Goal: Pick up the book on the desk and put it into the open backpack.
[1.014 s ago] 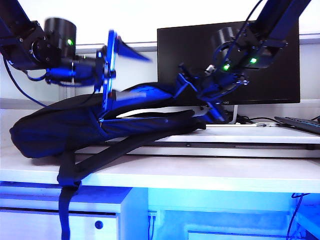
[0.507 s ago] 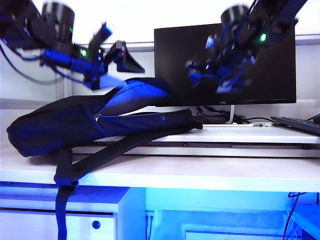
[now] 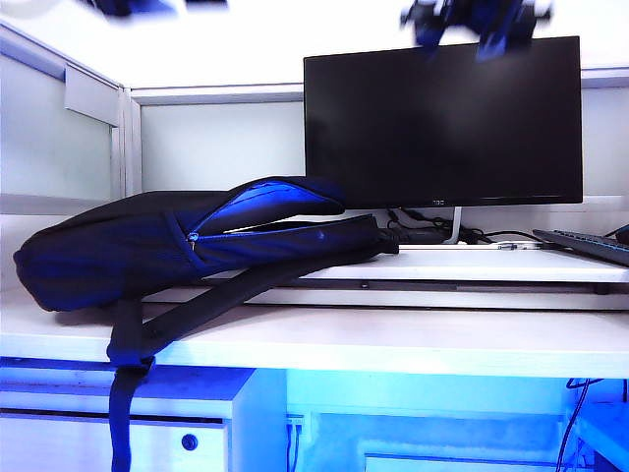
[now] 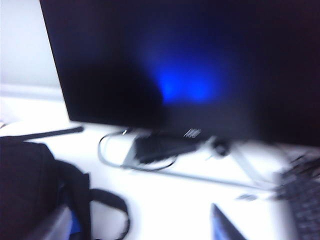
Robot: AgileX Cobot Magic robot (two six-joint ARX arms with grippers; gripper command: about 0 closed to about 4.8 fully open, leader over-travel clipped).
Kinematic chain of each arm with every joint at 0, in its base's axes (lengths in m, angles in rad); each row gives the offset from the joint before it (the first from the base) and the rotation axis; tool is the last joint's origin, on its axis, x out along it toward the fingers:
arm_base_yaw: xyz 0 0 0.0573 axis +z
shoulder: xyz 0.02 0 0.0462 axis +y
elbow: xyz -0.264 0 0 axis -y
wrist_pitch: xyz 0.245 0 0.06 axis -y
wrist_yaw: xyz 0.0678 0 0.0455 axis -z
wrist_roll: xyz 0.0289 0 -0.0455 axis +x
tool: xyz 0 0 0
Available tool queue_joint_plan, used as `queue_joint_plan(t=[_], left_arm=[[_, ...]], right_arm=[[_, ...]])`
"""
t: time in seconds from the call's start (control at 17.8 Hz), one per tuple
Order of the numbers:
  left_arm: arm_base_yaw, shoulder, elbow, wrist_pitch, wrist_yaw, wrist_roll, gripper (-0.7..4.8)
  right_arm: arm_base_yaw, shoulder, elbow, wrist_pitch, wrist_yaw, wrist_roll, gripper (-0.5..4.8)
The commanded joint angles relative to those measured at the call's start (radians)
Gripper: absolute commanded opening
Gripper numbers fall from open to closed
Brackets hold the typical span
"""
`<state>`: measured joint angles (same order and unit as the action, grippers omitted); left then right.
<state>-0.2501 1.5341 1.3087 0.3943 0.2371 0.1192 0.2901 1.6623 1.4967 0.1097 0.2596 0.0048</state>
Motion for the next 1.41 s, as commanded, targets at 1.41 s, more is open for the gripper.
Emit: queue_joint_plan(t=[1.41], left_arm=[[0.003,-1.229,-0.299,-1.148,-0.319,-0.056,3.26]], right_arm=[[-0.011,-1.443,-0.67,-0.724,0.0,-0.031,3.09]])
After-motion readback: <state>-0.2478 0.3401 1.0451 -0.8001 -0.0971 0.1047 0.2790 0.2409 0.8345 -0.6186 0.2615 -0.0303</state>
